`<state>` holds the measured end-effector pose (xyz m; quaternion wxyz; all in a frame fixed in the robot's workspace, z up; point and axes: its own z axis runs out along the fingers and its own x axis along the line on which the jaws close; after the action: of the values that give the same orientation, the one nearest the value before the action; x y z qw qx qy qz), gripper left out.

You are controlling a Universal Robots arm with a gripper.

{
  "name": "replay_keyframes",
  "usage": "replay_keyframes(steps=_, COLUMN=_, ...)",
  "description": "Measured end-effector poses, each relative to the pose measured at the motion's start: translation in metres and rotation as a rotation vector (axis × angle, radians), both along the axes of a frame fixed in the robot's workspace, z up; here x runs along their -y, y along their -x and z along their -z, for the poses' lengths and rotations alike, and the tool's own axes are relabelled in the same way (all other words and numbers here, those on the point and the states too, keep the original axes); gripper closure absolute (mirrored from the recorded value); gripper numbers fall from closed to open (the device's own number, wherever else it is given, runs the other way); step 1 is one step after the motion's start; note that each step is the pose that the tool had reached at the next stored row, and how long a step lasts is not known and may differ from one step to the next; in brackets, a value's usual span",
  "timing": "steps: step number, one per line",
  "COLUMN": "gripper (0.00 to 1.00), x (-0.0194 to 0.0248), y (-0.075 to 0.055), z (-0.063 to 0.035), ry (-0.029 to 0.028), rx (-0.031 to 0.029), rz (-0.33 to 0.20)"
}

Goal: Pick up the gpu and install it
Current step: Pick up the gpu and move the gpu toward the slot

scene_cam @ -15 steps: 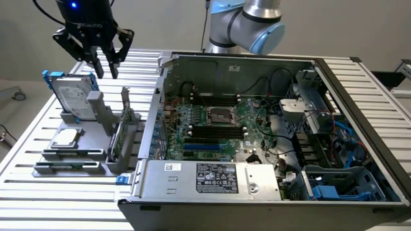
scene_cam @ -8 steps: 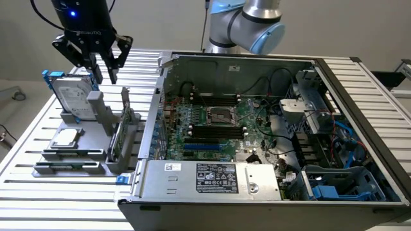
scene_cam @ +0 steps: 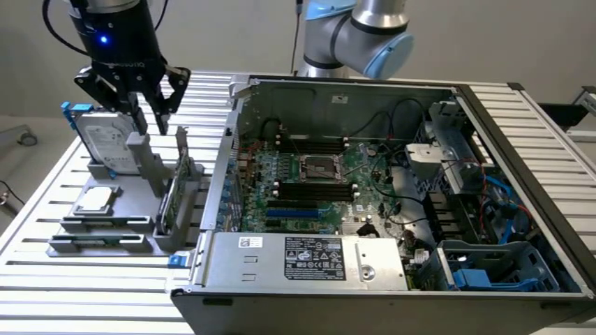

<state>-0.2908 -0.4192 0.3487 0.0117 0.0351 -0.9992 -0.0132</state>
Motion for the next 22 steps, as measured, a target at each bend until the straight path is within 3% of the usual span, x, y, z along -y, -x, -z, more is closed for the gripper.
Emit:
replay_keyframes(steps=4, gripper=0.64, x=0.0100, y=0.000, z=0.0072, ry=0.0000, rx=0.0000, rz=0.000)
replay_keyframes(steps=7, gripper=0.64, x=0.0142, y=0.000, z=0.0127, ry=-0.0001, rx=0.0001, rz=-0.001)
replay_keyframes(steps=22, gripper=0.64, x=0.0154, y=-0.007, z=0.0400, ry=-0.0001, rx=0.0000, rz=-0.008)
